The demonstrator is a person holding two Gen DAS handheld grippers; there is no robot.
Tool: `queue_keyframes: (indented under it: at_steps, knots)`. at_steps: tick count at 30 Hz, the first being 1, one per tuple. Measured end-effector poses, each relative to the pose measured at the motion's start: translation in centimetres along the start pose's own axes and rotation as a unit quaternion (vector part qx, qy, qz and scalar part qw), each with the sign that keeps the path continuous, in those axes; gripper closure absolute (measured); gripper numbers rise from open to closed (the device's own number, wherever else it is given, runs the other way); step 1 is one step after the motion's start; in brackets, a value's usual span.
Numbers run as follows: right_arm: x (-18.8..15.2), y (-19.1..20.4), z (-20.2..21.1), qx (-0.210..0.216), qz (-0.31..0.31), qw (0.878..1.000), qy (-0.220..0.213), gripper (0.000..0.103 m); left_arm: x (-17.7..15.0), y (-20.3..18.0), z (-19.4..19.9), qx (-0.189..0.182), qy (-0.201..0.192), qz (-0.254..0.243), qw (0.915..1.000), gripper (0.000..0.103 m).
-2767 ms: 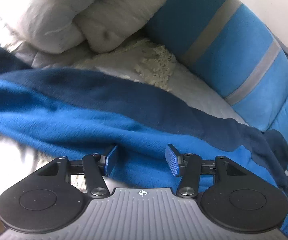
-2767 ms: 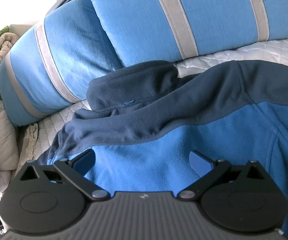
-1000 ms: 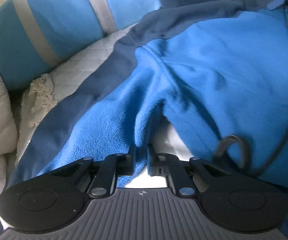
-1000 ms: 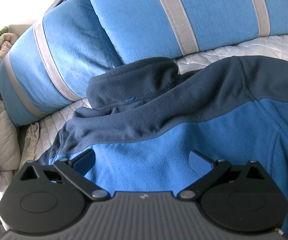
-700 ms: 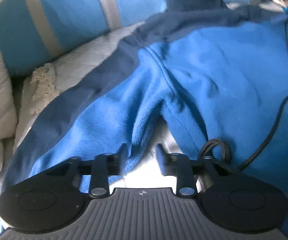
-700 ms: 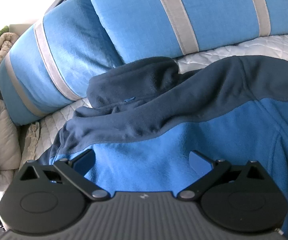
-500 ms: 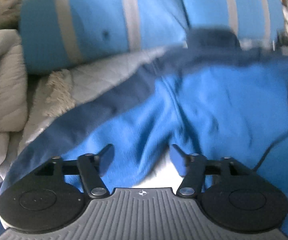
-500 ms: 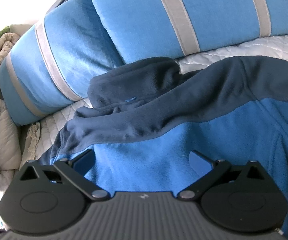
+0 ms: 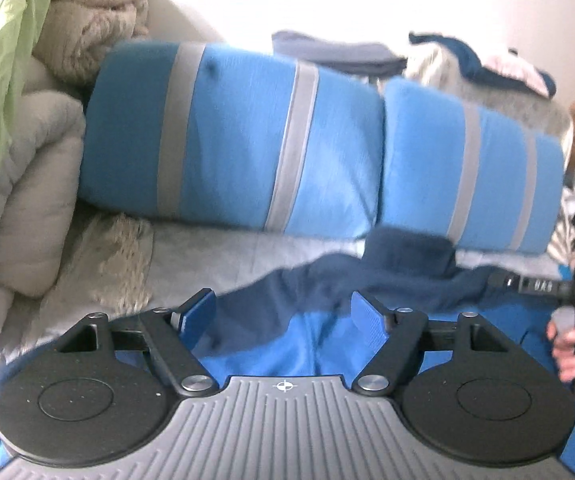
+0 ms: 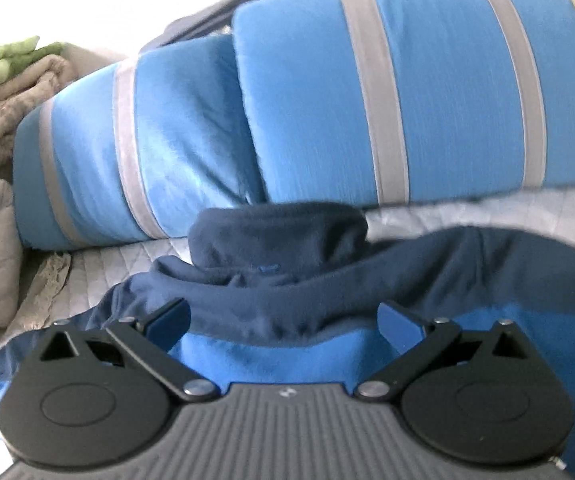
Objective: Fold clothes
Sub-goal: 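Raise both tools up and away from the hoodie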
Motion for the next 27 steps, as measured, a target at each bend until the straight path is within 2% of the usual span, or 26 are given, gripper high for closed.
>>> queue_keyframes:
  at_steps: [3, 7, 14, 16, 20, 23, 27]
  knots:
    - [1.5, 0.4, 1.1, 0.019, 0.002, 1.0, -0.012, 0.0, 2.0, -0.9, 0.2, -0.006, -0.018, -0.002, 0.9998, 0.029]
    - [5.4, 0.1, 2.8, 0.032, -0.017, 0.999, -0.03, 0.0, 5.4, -2.1, 0.4, -0.009, -0.036, 0.007, 0.9993, 0.029]
    - [16.9, -2.3, 9.3, 0.009, 0.004, 0.994, -0.105, 0.0, 11.8, -3.5, 2.0, -0.002, -0.071, 0.002, 0.9975, 0.027]
    - [20.1, -3.2, 11.7, -0.002, 0.015, 0.992, -0.128, 0.0, 13.3, -4.0, 2.6, -0.013, -0.078, 0.0, 0.9969, 0.027]
    - [26.0, -5.1, 16.6, -0.025, 0.034, 0.984, -0.175, 0.0, 15.7, -4.7, 4.3, -0.02, -0.119, 0.0, 0.9927, 0.027]
    - [28.7, -6.2, 19.2, -0.042, 0.062, 0.977, -0.197, 0.0, 16.7, -5.2, 4.5, -0.005, -0.136, -0.006, 0.9907, 0.027]
    - [29.3, -7.6, 20.6, -0.062, 0.105, 0.973, -0.197, 0.0, 16.2, -5.5, 3.5, 0.003, -0.127, -0.001, 0.9919, 0.027]
Point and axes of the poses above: each gripper's, at about its wrist camera, not at the fingertips, and z roughly against the way its jaws point, y to its left, x to its top, the point moved 4 cm from there along -z, roughly the way its jaws point, and after that the axes turned 6 degrees about -y, right-handed, at the moved point
